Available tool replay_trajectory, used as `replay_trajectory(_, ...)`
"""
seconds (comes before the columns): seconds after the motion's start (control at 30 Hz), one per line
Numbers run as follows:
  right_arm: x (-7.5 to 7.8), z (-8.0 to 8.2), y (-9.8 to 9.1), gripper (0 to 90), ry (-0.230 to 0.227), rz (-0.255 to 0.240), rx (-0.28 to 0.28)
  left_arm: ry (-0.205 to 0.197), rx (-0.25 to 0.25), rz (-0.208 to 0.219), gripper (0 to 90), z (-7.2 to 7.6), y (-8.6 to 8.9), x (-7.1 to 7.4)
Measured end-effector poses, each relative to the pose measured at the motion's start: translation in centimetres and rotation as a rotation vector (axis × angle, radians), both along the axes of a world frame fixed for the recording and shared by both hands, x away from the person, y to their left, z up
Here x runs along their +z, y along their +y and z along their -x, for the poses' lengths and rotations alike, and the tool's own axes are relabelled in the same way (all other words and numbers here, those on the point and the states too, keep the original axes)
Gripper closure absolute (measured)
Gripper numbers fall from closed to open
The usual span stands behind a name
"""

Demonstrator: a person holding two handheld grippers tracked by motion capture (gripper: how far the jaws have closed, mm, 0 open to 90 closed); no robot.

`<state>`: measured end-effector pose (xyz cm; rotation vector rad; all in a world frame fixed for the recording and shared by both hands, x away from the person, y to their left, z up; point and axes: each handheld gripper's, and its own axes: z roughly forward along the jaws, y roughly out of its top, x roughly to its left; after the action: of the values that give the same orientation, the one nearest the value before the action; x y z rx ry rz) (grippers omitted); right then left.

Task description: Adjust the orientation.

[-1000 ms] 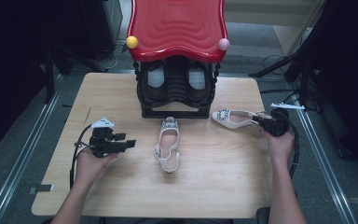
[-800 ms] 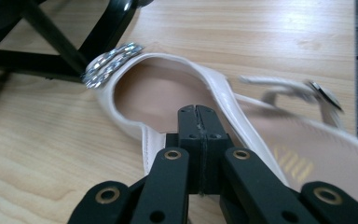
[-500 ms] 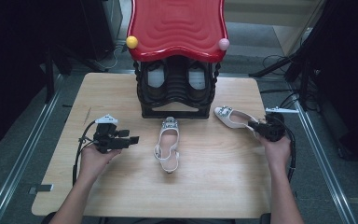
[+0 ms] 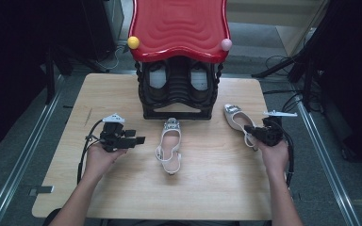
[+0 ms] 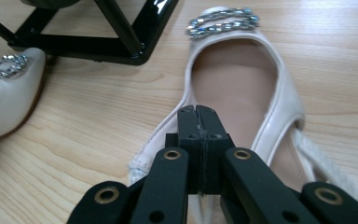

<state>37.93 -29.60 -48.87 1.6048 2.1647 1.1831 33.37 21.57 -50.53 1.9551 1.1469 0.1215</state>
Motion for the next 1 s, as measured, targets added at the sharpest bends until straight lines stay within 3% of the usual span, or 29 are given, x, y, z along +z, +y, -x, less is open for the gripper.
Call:
replay_trajectory(0.2, -0.3, -0.2, 0.8, 89.1, -0.001, -0.017, 0.009, 0.013, -0.011, -0.012, 39.0, -0.2, -0.2, -0.2)
replay_trajectory(0.33, 0.2, -0.1, 0.7, 85.5, -0.03, 0.025, 0.004, 0.012, -0.008, -0.012, 38.9, -0.2, -0.1, -0.2)
replay_trajectory(0.7, 1.6, 0.3, -0.4, 70.8, -0.089, 0.003, -0.042, 0.007, 0.002, -0.02, 38.9, -0.1, 0.1, -0.2)
replay_trajectory(1.0, 2.4, 0.3, 0.1, 67.1, -0.113, -0.034, -0.025, 0.008, 0.008, -0.024, 38.9, 0.1, 0.3, -0.2)
